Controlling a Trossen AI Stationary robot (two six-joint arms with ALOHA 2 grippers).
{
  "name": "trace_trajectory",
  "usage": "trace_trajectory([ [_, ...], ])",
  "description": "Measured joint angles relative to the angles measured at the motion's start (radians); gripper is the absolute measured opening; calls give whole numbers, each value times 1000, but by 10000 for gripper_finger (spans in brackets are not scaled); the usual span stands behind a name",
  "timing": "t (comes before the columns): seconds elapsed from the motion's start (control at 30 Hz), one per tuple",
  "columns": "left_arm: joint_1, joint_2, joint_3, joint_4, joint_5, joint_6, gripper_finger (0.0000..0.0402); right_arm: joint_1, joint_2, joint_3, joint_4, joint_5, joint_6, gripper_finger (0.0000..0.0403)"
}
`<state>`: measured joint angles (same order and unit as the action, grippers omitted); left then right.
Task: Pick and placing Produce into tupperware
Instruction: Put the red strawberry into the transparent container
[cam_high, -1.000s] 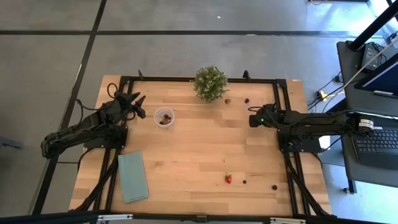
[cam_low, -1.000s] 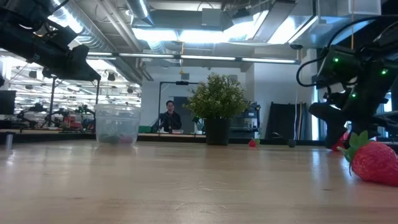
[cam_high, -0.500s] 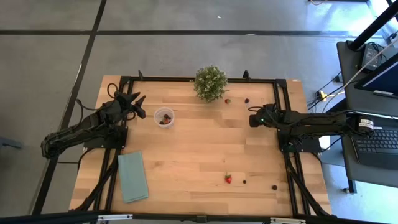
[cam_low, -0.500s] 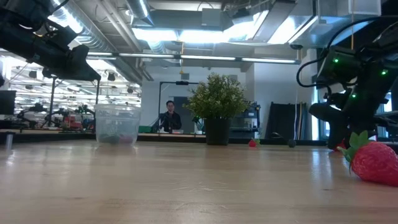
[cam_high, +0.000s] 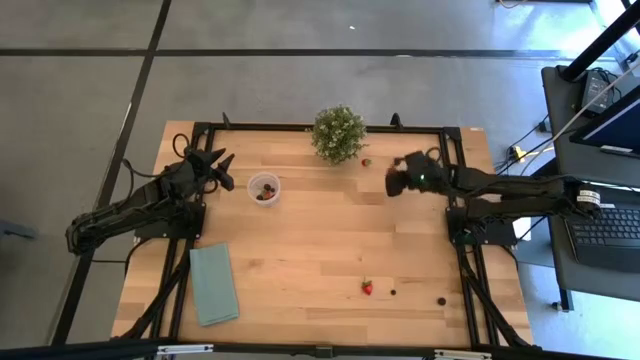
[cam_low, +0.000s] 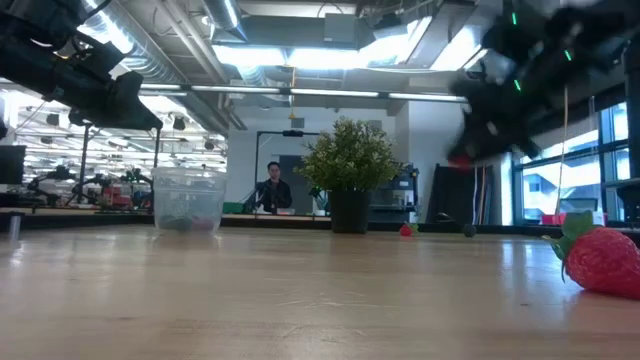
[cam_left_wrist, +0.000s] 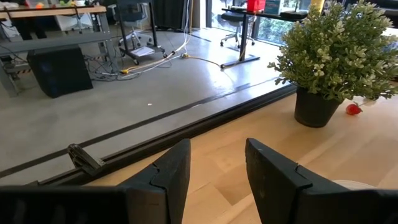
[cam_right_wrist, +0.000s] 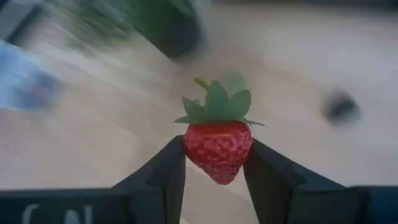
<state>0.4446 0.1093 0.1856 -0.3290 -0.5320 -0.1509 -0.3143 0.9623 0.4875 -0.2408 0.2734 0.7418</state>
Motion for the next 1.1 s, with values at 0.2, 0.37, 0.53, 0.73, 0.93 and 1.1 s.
trace_trajectory([
  [0.2, 0, 0, 0, 0, 0, 0, 145, 28, 22, 285, 13, -19, -154, 142],
  [0.37, 0, 0, 0, 0, 0, 0, 145, 45, 137, 547, 9, -62, -315, 143],
  [0.53, 0, 0, 0, 0, 0, 2, 145, 56, 344, 817, -11, -145, -447, 143],
  [0.73, 0, 0, 0, 0, 0, 3, 145, 71, 643, 1114, -42, -292, -551, 143],
  [0.93, 0, 0, 0, -39, 0, 4, 145, 81, 923, 1354, -41, -477, -572, 143],
  [1.1, 0, 0, 0, -101, -1, 3, 145, 98, 1102, 1492, -101, -538, -597, 143],
])
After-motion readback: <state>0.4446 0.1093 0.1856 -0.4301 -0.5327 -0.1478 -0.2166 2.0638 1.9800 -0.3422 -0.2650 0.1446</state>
